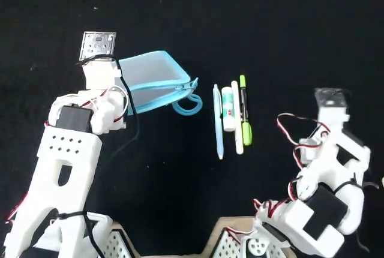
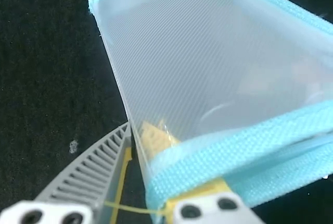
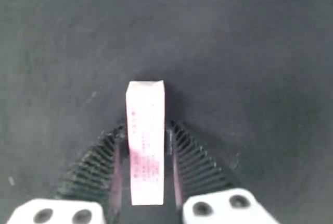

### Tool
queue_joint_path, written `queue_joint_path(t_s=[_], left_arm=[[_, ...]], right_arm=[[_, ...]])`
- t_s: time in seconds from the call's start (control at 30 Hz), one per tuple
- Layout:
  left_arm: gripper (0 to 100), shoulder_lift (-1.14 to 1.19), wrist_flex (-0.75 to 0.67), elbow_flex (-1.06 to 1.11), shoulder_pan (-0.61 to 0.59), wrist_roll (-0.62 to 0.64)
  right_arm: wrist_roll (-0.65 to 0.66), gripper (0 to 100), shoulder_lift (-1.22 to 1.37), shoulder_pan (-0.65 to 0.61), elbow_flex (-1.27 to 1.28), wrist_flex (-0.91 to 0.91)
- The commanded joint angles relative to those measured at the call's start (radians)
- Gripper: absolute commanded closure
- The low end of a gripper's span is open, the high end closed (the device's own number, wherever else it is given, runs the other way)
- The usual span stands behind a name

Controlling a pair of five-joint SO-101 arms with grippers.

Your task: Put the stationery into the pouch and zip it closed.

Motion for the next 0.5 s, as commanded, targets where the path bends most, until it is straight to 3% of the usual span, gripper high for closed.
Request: queue_joint_path(t_s=[0.0,0.27,0.47], left_arm=[[97,0.015,-0.002,0.062,0.010,0.009],[97,0.014,-0.002,0.062,0.010,0.009],[97,0.014,0.002,0.062,0.010,0.011]], right_arm=[[-0.187,97.9,-0.033,0.012,-0.125,0.074],[-0.187,82.1,-0.024,-0.091,-0.236,0.209],[-0.193,81.5,-0.022,-0.144,-0.229,0.153]])
